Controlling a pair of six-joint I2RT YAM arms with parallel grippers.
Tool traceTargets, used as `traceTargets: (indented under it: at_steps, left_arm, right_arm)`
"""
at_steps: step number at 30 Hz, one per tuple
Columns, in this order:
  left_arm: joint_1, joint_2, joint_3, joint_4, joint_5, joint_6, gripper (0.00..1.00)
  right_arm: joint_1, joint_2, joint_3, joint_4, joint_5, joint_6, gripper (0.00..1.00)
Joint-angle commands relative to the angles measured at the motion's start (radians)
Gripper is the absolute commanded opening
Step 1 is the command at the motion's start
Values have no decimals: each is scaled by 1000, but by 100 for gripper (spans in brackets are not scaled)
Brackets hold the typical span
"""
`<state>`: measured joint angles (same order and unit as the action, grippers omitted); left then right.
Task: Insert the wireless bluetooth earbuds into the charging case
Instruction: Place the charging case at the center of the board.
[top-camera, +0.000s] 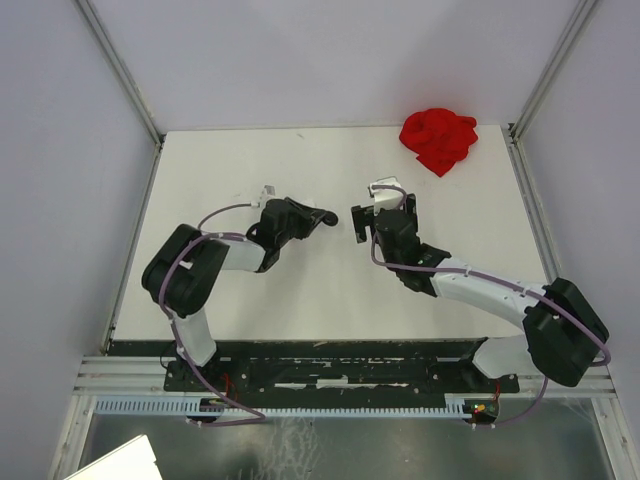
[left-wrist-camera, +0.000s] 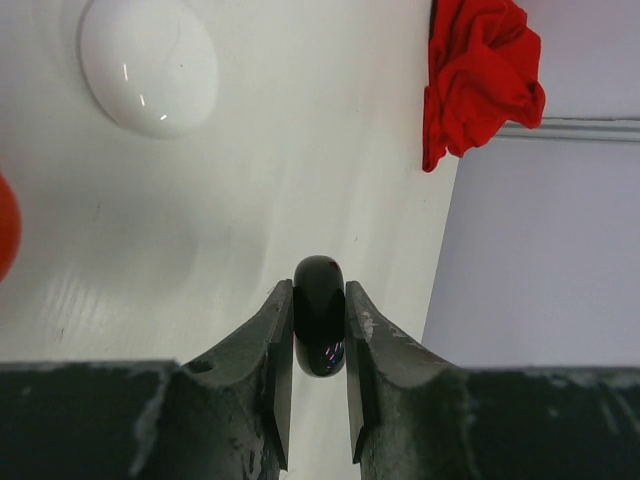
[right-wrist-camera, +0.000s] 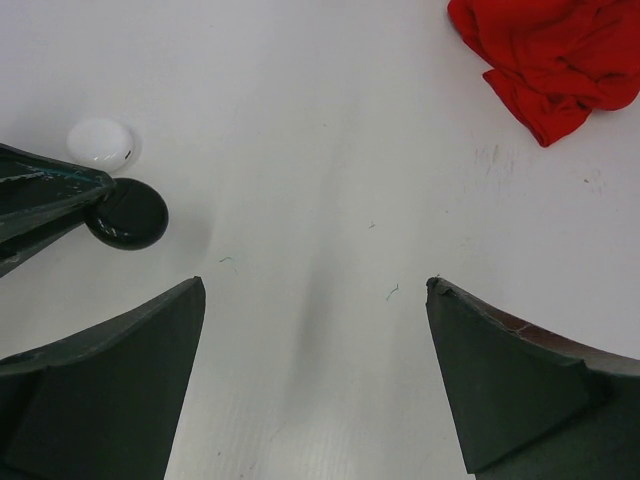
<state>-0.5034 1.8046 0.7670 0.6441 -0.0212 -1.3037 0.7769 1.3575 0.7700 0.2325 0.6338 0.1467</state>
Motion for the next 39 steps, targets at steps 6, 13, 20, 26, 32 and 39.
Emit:
traceTargets:
  at_steps: [6, 13, 20, 26, 32, 39]
  left_arm:
    - [-30, 92, 85, 6, -68, 86, 3]
    - [-47, 143, 135, -20, -79, 106, 3]
    - [-52, 168, 161, -42, -81, 128, 6]
    - [-53, 171, 174, -65, -69, 145, 25]
    - [-54, 142, 180, -116, -71, 174, 41]
    - [-53, 60, 176, -211, -103, 220, 55]
  right_arm:
    - [-30, -60, -10, -17, -45, 46, 99]
    - [-52, -67, -16, -23, -74, 66, 100]
    - [-63, -80, -21, -31, -85, 73, 100]
    - [-67, -86, -20, -41, -100, 82, 100]
    - [-69, -105, -17, -63, -108, 101, 100]
    - [-71, -147, -20, -115, -128, 130, 100]
